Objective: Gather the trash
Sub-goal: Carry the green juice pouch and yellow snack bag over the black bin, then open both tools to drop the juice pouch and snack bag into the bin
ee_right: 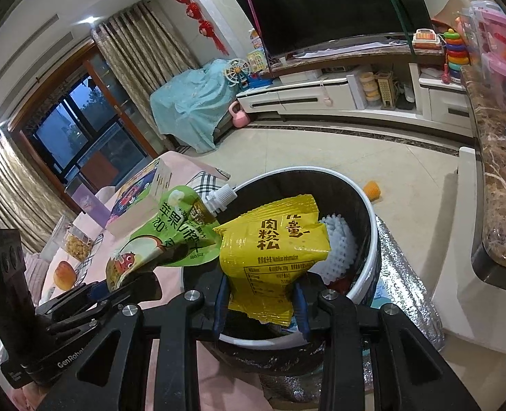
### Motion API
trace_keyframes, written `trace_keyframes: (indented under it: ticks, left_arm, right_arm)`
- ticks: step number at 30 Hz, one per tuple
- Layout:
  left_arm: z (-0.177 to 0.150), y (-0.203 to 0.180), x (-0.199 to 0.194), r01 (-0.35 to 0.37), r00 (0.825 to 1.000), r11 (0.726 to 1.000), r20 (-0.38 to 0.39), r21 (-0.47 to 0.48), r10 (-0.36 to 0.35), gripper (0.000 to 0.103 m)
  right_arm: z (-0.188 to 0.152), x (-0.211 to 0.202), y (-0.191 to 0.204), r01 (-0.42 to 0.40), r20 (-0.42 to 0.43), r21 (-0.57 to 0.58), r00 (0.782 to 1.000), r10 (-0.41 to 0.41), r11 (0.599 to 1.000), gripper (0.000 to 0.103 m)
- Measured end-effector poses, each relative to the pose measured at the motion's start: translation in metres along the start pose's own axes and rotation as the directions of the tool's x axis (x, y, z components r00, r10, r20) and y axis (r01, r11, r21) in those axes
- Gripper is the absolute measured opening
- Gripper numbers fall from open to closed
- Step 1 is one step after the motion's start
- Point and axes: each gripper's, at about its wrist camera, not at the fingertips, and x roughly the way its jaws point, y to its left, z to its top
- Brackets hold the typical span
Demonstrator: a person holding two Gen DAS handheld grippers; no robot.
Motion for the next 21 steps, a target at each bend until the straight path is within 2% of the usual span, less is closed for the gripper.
trace_keyframes:
  ticks: [21]
  left_arm:
    - [0.008,-0.007,0.013,-0.012,1.000,1.000,-0.024,0.016,0.012,0.035]
  right_arm:
    - [0.011,0.012,0.003,0.027,-0.034,-0.032,0.999,-0.028,0.999,0.034]
